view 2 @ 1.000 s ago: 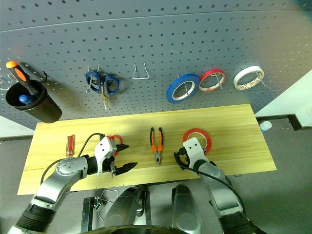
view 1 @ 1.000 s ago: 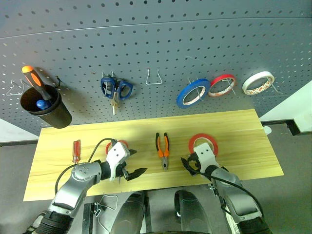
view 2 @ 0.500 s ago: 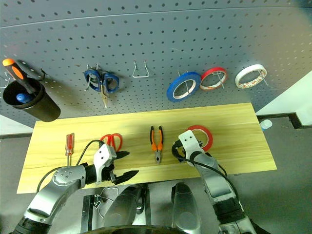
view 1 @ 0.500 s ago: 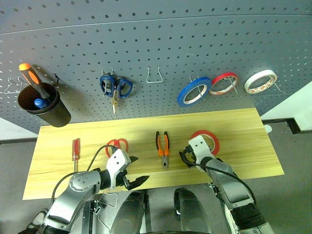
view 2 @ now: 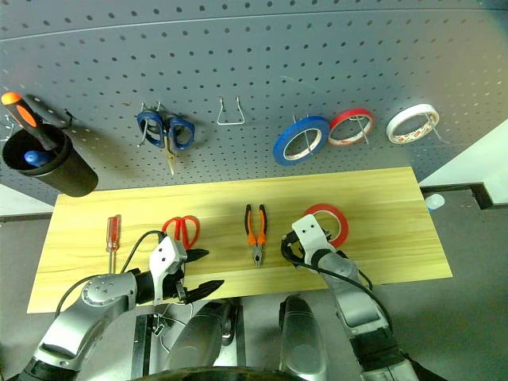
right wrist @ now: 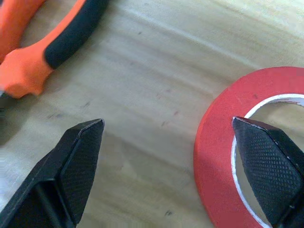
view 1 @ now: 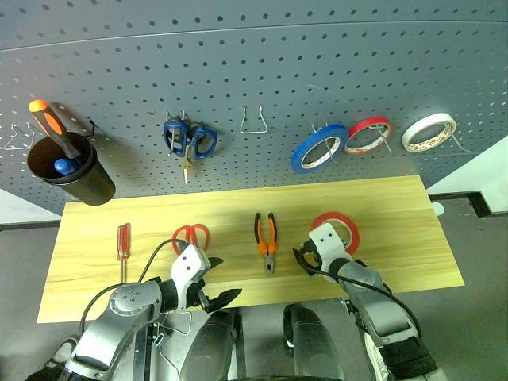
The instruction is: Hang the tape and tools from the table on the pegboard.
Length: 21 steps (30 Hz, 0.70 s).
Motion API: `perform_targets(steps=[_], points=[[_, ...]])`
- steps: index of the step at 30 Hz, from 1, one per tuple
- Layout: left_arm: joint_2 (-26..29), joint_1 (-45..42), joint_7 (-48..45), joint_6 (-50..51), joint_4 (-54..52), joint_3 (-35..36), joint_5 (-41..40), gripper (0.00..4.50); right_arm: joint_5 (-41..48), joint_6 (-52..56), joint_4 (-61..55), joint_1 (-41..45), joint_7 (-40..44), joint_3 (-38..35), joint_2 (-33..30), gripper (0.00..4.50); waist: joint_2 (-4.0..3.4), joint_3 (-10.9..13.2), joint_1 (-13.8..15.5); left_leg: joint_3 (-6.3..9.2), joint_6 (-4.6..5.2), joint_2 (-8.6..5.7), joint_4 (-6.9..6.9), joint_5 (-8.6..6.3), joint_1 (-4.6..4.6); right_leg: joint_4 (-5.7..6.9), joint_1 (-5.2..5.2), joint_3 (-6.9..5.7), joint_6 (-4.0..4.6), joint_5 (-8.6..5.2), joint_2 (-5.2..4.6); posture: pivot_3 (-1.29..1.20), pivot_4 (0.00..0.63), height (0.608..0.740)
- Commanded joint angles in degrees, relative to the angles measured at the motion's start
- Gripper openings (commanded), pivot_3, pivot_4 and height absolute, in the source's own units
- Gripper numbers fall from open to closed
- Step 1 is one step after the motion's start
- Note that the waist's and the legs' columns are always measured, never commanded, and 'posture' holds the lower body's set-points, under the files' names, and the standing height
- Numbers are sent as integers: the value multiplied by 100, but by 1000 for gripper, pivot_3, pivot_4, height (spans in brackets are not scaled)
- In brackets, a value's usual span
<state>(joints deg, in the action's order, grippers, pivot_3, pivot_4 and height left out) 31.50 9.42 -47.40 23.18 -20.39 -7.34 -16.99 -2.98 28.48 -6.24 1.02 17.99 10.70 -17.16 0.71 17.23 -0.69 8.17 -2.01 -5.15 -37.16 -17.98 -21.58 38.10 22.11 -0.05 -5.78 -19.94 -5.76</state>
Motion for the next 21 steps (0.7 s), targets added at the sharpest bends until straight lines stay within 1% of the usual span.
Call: perform_targets(steps=[1, 13, 18, 21], points=[[41, 113, -72, -111, -58, 118, -142, 4479, 133, -139, -270, -201, 94, -57, 30, 4500, 0, 12, -14, -3, 0, 0, 2, 0, -3, 0, 7, 1, 0, 0, 0, 49, 354, 725], [107, 146, -178, -145, -1, 164, -181, 4479, 267, -575, -318, -280, 80, -153, 171, 4500, -4, 31, -5, -3, -2, 0, 0, 1, -25, 1, 28, 1, 0, 0, 0, 53, 348, 725], [126, 143, -224, -157, 41, 190, -192, 4479, 632, -983, -617, -422, 223, -306, 353, 4500, -6, 36, -4, -3, -2, 0, 0, 1, -29, 1, 32, 0, 0, 0, 1, 54, 349, 725], [145, 143, -245, -167, 59, 207, -200, 4479, 665, -1036, -708, -463, 218, -352, 378, 4500, -6, 39, -4, -3, -2, 0, -1, 1, -31, 1, 33, 1, 0, 0, 0, 52, 351, 725]])
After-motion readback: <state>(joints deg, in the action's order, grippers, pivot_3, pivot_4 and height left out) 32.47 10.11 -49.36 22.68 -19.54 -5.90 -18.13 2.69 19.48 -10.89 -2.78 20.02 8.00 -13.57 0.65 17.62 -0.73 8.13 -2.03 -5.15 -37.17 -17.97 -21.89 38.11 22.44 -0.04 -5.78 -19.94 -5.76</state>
